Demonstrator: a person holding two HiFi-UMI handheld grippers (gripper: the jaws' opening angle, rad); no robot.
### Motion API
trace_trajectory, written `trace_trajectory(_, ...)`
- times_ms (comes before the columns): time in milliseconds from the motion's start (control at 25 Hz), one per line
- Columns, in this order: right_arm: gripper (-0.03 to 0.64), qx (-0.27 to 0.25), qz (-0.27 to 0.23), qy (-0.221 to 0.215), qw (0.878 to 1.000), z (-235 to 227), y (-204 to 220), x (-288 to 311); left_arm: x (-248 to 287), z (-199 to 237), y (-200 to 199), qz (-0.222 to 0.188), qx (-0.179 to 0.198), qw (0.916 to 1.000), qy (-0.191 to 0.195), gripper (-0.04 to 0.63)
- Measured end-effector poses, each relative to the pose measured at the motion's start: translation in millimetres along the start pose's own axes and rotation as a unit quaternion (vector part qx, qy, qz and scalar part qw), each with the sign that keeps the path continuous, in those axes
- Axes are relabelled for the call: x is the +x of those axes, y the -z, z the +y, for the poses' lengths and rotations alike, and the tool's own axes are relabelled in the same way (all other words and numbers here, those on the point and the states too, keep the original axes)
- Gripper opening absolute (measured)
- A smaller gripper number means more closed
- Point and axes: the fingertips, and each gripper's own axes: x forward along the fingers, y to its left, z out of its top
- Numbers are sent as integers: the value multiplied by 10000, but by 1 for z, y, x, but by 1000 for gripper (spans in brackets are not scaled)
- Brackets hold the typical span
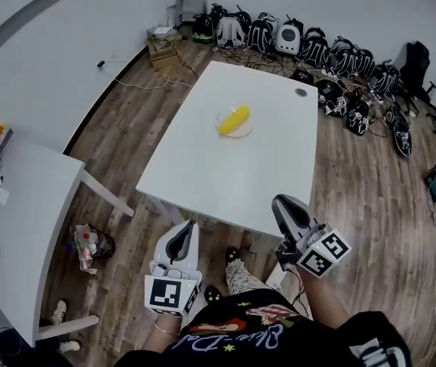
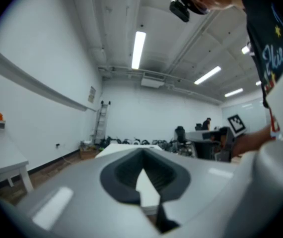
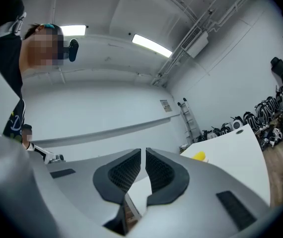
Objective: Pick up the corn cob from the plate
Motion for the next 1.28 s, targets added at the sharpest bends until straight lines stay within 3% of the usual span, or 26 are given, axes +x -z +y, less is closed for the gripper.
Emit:
trace_trajectory(160,18,-203,-68,-99,9997,-52,-12,42,45,25,-5,65,-2,10000,-72,-3)
trace_trajectory(360,18,-1289,518,-1002,9852,-108,-25,125,118,53,-29,-131,74,9997,-202,-2)
trace_trajectory(440,18,-1819,964,-1292,9700,-129,-14,157,136,63,-34,-160,-26,9995,-252,-3)
trace_trajectory(600,20,-2951,1823,-1732,9218,-169,10,213,156,79,-19,157,-71,9990,-412,-3)
trace_trajectory(760,20,-3250,2376,-1965,8940,-205,32,258,168,96,-5,521,-311,9965,-569,-2)
trace_trajectory(800,23,-3369,2587,-2040,8820,-212,42,268,171,103,-4,556,-317,9961,-606,-2)
trace_trajectory(880,44,-3781,3045,-2259,8446,-224,63,285,175,118,-3,566,-368,9956,-655,-2)
trace_trajectory(960,121,-4153,3469,-2532,8019,-231,84,296,176,132,-1,582,-422,9948,-721,-3)
trace_trajectory(1040,159,-4521,3864,-2873,7508,-239,104,302,177,142,3,656,-439,9939,-767,-2)
trace_trajectory(1080,165,-4741,4081,-3051,7180,-246,114,303,177,146,6,705,-467,9933,-784,-2)
trace_trajectory(1200,206,-5306,4765,-3578,6029,-270,145,300,173,159,15,833,-610,9903,-929,-3)
trace_trajectory(1280,222,-5432,5135,-3844,5417,-285,159,299,172,168,20,890,-683,9882,-1046,-2)
